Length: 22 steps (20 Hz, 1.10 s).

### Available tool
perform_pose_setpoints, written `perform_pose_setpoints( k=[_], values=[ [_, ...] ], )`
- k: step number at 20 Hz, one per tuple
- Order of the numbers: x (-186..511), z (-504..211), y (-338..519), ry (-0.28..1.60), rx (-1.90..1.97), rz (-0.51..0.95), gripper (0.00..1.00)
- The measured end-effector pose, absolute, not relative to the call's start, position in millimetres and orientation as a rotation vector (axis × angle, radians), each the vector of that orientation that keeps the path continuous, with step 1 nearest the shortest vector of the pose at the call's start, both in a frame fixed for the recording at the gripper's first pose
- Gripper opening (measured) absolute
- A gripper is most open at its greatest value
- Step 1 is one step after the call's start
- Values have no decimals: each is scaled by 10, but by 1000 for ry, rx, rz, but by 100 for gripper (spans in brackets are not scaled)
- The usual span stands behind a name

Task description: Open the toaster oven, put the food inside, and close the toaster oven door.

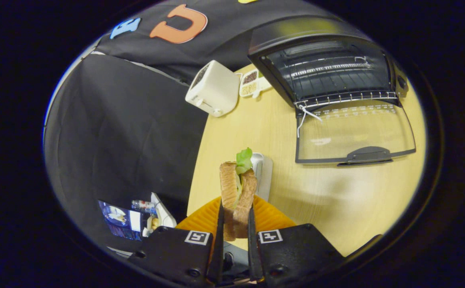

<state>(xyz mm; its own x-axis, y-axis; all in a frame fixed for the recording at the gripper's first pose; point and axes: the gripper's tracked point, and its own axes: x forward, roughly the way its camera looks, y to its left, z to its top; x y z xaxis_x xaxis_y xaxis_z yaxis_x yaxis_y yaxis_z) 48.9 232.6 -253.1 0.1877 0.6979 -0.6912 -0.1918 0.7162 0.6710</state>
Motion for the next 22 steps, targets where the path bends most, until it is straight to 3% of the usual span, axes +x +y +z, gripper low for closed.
perform_pose_setpoints(
  k=[4, 12, 22],
  values=[
    [787, -2087, 1857, 1006, 625, 649, 31],
    [1583, -2338, 628, 637, 976, 283, 30],
    [2667, -2831, 857, 400, 1385, 12, 30]
  ],
)
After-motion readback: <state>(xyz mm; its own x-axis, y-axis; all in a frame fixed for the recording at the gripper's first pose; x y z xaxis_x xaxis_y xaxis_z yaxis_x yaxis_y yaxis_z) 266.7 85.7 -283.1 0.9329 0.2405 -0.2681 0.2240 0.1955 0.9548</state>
